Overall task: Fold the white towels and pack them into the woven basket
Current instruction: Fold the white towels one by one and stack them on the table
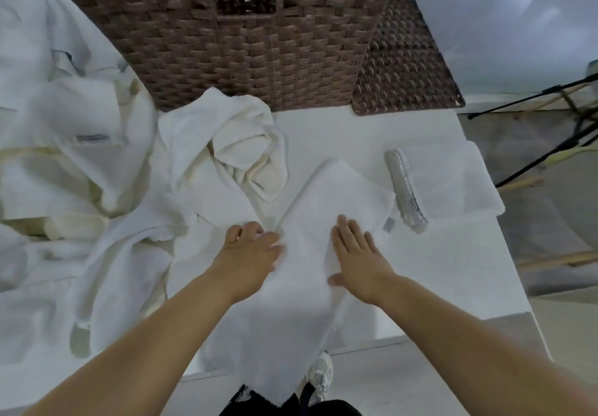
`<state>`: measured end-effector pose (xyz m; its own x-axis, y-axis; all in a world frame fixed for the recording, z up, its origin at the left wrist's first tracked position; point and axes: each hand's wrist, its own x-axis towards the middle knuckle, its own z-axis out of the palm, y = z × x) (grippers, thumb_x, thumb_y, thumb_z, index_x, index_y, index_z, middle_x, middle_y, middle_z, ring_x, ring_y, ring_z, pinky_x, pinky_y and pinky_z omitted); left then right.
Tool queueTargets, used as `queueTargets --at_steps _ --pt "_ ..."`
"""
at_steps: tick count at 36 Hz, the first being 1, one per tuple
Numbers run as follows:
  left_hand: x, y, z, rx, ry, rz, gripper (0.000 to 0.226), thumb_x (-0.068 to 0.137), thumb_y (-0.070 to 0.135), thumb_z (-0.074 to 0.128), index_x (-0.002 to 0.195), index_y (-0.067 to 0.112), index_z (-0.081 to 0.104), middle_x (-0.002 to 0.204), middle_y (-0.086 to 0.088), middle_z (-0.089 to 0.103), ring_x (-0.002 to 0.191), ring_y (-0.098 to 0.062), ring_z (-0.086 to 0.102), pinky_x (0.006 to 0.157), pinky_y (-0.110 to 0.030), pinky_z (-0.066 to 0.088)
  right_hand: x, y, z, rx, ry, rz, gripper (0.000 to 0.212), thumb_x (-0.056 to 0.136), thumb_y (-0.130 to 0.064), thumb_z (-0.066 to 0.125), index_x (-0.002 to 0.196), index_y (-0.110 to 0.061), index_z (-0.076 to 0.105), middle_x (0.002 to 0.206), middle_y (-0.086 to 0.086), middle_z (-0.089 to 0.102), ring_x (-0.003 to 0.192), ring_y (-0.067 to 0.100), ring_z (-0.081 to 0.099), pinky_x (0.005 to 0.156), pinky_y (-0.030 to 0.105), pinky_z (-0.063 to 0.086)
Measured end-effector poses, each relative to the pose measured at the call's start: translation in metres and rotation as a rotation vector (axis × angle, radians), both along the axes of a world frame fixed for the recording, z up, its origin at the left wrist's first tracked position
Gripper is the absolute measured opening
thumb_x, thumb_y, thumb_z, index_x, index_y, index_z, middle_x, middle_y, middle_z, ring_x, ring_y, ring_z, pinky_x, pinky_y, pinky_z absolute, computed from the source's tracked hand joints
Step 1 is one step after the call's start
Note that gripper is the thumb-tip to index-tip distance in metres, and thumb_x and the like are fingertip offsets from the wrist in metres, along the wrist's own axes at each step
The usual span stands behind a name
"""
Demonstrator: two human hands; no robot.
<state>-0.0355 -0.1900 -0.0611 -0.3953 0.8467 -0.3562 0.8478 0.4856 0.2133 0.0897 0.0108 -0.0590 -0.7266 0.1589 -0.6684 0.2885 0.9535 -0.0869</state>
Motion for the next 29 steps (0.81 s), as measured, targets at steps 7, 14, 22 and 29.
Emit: queueTargets --at_steps 7,14,22,29 --pt "-0.001 0.018 0.005 -0.068 -0.023 0.046 0.033 0.097 0.043 0.034 0.122 0.038 0.054 0.118 0.011 0.043 0.110 -0.020 0.029 0.073 -0.031 0.007 -0.036 0.042 0.010 0.095 0.129 -0.070 0.091 0.087 -0.037 0.065 0.151 -0.030 0.002 0.155 0.005 -0.027 0.142 0.031 -0.024 0.116 0.044 -0.006" --pt "0.001 0.038 0.007 -0.075 0.015 0.291 0.034 0.095 0.050 0.035 0.107 0.025 0.054 0.106 0.005 0.055 0.106 -0.021 0.044 0.078 -0.033 0.022 -0.001 0.026 0.009 -0.072 0.296 -0.639 0.065 0.088 -0.024 0.064 0.142 -0.019 0.029 0.144 0.005 0.029 0.130 0.027 0.031 0.095 0.039 0.040" --pt "0.018 0.055 0.007 -0.179 -0.044 0.567 0.039 0.094 0.043 0.047 0.118 0.014 0.040 0.110 -0.005 0.061 0.106 -0.024 0.052 0.080 -0.036 0.035 0.028 0.020 -0.002 -0.226 0.262 -1.004 0.048 0.084 -0.024 0.069 0.122 -0.010 0.044 0.107 0.005 0.056 0.097 0.025 0.055 0.075 0.029 0.040" --pt "0.018 0.063 0.007 -0.231 -0.134 0.717 0.032 0.092 0.039 0.052 0.112 0.014 0.052 0.114 -0.005 0.058 0.111 -0.028 0.052 0.086 -0.038 0.041 0.024 0.030 -0.001 -0.349 0.184 -1.015 0.024 0.082 -0.019 0.071 0.067 -0.019 0.053 0.069 -0.005 0.057 0.066 0.015 0.056 0.052 0.023 0.038"
